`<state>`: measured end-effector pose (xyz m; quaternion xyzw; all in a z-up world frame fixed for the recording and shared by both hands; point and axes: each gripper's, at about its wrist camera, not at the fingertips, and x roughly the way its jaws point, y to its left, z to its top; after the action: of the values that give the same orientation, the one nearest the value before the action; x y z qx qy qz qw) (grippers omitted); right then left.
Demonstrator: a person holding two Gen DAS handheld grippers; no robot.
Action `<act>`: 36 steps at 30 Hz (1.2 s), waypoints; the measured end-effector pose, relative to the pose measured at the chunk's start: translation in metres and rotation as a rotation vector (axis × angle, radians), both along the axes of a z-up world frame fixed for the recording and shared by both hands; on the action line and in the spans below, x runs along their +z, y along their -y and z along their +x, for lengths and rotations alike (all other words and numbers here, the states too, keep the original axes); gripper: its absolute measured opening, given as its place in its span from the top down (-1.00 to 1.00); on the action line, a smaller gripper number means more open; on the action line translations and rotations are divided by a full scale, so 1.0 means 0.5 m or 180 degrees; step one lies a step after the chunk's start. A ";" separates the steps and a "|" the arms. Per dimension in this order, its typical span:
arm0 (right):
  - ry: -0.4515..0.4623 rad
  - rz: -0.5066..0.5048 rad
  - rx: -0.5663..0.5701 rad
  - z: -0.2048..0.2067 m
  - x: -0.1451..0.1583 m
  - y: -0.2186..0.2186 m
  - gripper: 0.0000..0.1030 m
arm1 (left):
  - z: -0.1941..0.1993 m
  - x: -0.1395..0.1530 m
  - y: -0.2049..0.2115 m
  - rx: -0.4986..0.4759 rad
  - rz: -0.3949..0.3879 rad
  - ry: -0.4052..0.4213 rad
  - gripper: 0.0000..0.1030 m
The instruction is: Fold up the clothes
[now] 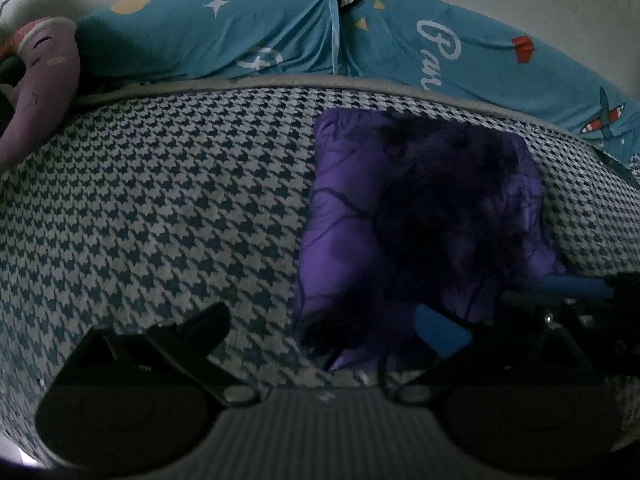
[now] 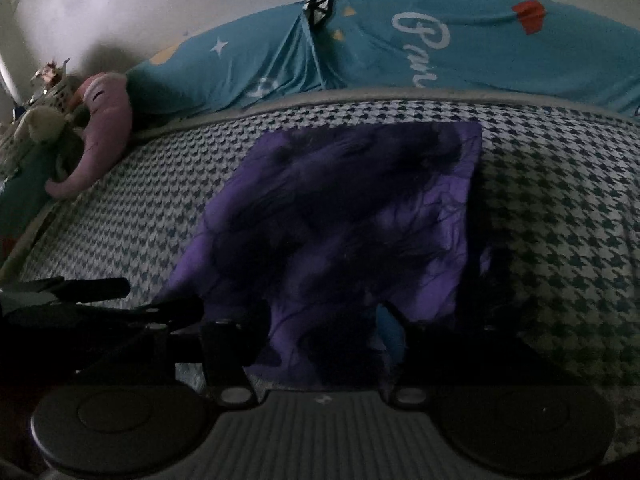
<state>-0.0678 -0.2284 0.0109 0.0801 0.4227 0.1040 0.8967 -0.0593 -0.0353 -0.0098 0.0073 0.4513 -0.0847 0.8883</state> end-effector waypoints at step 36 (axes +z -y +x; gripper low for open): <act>0.0062 0.0282 -0.0649 0.056 0.001 0.190 -0.29 | 0.128 -0.003 0.010 -0.0191 -0.0036 0.0062 -1.00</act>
<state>-0.0401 -0.3233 0.0115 0.1612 0.3986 0.0316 0.9023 0.0045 -0.0403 -0.0114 0.0167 0.4418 -0.1138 0.8897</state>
